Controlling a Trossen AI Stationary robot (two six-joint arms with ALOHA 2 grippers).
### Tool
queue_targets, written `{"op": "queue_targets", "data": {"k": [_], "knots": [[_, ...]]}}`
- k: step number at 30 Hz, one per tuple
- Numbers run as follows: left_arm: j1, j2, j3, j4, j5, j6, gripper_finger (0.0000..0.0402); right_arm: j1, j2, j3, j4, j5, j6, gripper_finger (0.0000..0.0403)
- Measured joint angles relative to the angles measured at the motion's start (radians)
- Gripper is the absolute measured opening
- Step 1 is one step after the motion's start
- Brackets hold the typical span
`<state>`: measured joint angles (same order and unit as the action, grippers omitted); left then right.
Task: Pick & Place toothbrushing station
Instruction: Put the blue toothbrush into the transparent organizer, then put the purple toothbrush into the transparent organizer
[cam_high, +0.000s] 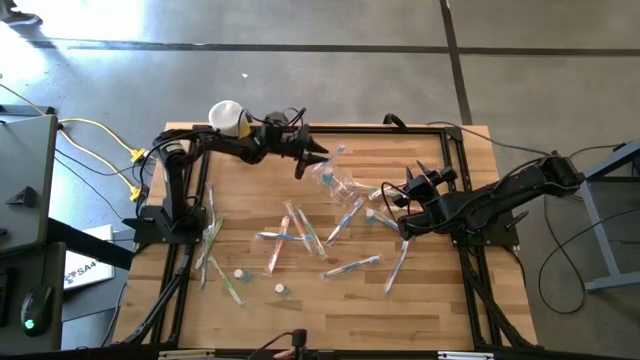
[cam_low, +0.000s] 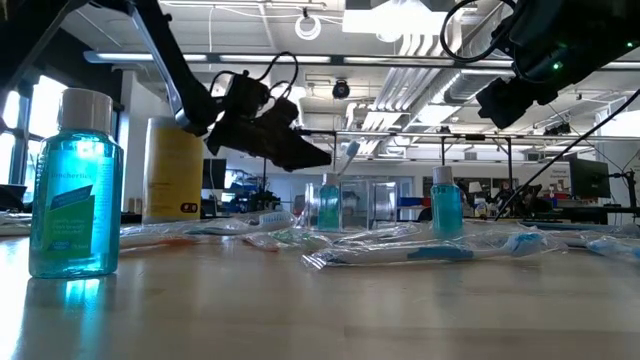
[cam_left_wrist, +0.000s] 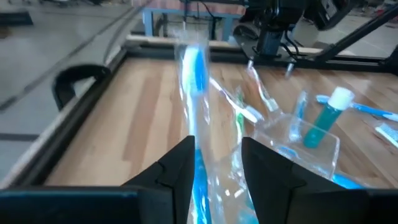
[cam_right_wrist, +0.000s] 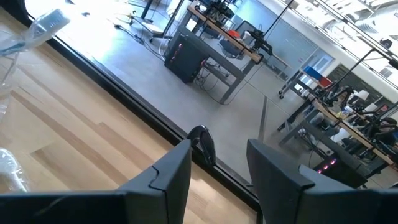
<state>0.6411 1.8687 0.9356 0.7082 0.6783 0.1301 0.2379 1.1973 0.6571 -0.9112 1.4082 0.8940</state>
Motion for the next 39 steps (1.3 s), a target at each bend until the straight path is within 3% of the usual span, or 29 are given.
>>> {"op": "queue_targets", "data": {"k": [7, 11, 17, 22, 31, 39], "knots": [[0.0, -0.111, 0.0, -0.074, -0.142, 0.007, 0.013, 0.0, 0.0, 0.0, 0.003, 0.004, 0.0, 0.0149], [0.0, -0.178, 0.0, -0.167, -0.137, -0.002, 0.013, 0.0, 0.0, 0.0, 0.003, -0.049, -0.028, 0.0149], [-0.01, -0.267, 0.0, -0.459, 0.004, -0.068, 0.013, -0.022, 0.0, 0.0, 0.021, -0.348, -0.258, 0.0149], [-0.027, -0.31, 0.0, -0.688, 0.064, -0.059, 0.0129, -0.109, -0.022, 0.0, 0.16, -0.617, -0.546, 0.0149], [-0.118, -0.34, -0.001, -0.775, 0.075, -0.056, 0.0129, -0.412, -0.053, 0.022, 0.206, -1.13, -0.824, 0.0149], [-0.174, -0.375, -0.001, -0.77, 0.078, -0.023, 0.0129, -0.687, -0.05, 0.049, 0.21, -1.363, -0.992, 0.0149]]}}
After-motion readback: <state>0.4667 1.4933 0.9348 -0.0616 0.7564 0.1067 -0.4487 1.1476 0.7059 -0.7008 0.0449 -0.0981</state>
